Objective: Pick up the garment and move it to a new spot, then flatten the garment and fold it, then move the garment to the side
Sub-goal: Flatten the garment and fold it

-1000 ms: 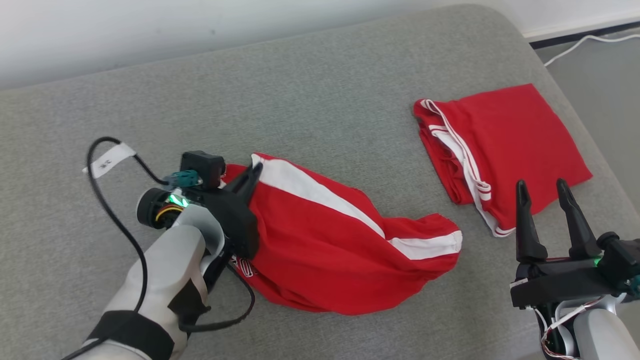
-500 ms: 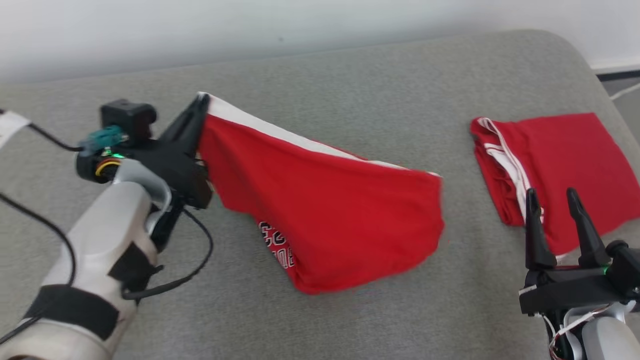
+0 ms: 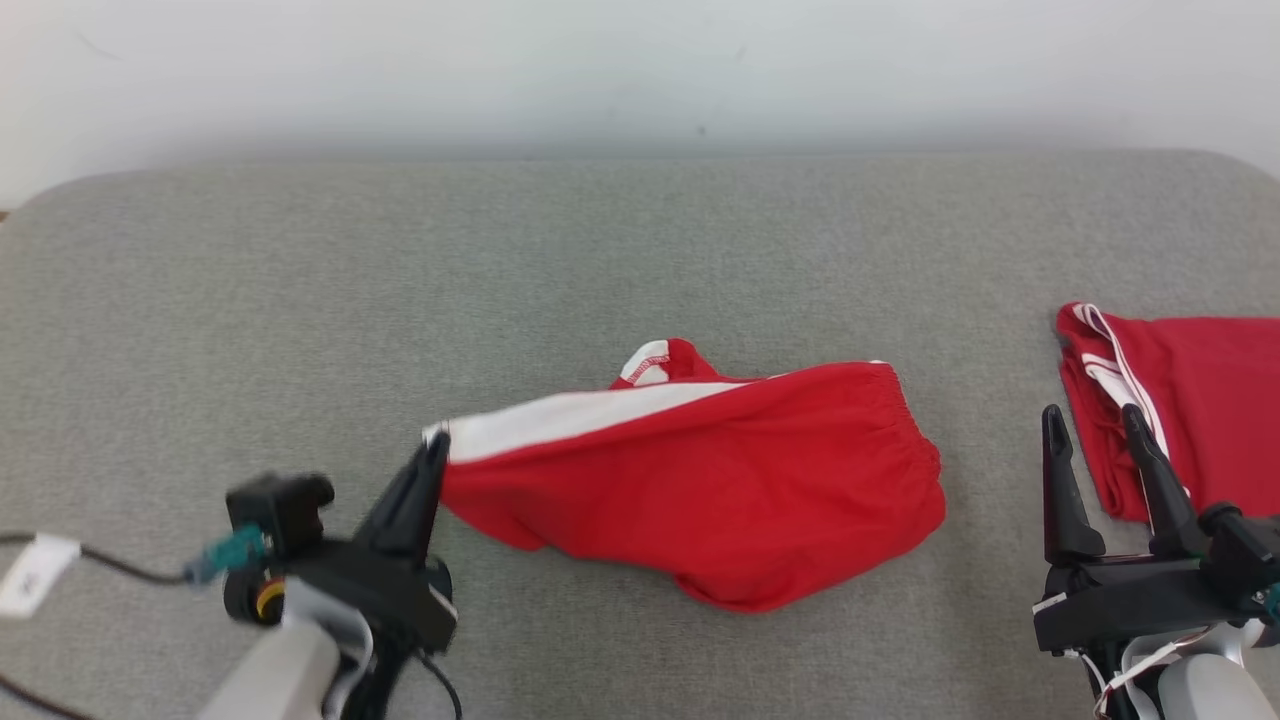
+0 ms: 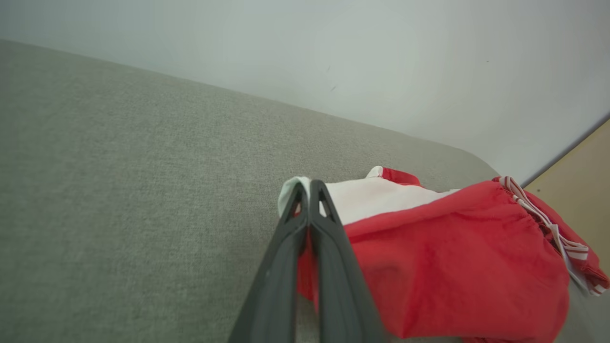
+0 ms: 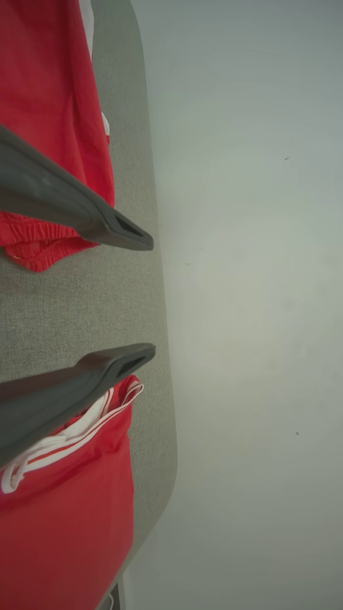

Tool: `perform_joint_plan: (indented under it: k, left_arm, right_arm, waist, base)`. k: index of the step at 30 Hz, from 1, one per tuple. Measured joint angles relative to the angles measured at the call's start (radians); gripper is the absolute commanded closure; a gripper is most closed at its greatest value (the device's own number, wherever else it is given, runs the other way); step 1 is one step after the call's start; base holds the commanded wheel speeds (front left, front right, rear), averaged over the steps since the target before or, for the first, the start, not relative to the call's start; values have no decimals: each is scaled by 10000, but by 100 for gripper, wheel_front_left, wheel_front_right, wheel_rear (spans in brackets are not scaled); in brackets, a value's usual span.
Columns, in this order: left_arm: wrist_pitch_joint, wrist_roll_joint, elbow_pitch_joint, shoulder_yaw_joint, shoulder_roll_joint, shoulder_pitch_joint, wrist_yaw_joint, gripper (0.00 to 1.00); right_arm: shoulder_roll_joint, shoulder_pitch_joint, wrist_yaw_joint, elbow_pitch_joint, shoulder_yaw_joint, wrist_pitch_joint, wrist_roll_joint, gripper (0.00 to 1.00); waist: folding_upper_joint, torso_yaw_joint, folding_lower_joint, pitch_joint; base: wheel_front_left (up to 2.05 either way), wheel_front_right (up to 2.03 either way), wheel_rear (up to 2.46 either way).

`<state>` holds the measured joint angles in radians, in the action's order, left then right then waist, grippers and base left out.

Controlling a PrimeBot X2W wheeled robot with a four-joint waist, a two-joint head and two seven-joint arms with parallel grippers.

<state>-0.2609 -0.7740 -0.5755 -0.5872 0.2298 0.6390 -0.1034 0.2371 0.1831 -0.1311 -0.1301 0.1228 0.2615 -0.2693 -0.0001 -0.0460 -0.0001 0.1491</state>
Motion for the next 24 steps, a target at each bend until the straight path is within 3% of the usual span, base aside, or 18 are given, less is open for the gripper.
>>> perform_joint_plan:
  k: [6,15,16,18,24]
  left_arm:
    - [-10,134,516,493,-192,-1691,86,100]
    - [-12,625,-4,1081,-694,-2530,-96,100]
    - [-10,746,-88,1103,-736,-2559,-107,90]
    - [-12,853,-92,1361,-834,-2606,-146,0]
    - [-12,1471,-36,2021,-1135,-2692,-194,0]
  right_arm:
    - [86,-1,2,-128,46,0,-29,0]
    - [186,98,2,-474,537,-2,-242,0]
    - [196,125,2,-566,629,0,-303,0]
    - [219,180,2,-800,830,0,-430,0]
    - [443,918,2,-1680,1511,0,-911,0]
  waist:
    - [0,353,0,-239]
    - [0,436,0,-400]
    - [0,423,0,-394]
    - [0,425,1,-377]
    - [1,574,1,-331]
  base:
    - [0,0,0]
    - [0,0,0]
    - [0,0,0]
    - [0,0,0]
    - [0,0,0]
